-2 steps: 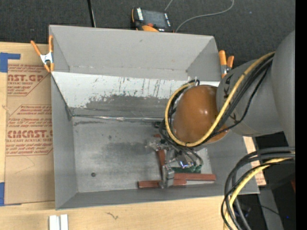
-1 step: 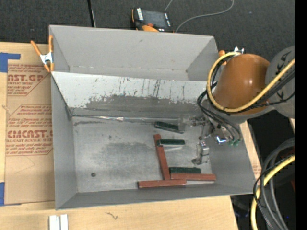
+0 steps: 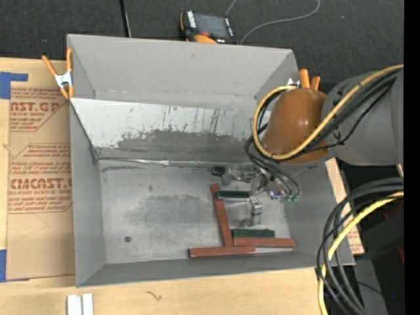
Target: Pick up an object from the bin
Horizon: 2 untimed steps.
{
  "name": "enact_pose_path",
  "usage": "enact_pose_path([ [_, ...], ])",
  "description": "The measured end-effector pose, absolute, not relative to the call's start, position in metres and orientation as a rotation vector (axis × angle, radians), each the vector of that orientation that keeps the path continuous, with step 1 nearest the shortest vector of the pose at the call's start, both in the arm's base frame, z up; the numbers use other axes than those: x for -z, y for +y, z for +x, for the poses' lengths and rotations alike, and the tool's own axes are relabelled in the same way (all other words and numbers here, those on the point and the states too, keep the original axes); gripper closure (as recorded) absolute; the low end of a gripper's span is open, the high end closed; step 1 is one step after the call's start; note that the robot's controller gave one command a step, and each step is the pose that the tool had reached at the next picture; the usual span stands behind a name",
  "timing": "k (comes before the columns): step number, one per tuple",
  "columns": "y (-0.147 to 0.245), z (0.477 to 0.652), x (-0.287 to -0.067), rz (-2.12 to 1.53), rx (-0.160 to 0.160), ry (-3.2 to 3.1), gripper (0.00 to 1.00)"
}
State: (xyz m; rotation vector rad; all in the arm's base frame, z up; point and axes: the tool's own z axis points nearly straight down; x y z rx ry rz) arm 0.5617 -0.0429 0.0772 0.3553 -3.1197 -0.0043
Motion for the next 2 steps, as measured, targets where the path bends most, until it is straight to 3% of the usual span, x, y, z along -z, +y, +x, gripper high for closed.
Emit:
enact_pose_path([
  [1,-0.043,0.562,-0.082,0.354,0.003,-3.124,1.00],
  [2,-0.050,0.548,-0.219,0.362,-0.004,-3.131,1.00],
])
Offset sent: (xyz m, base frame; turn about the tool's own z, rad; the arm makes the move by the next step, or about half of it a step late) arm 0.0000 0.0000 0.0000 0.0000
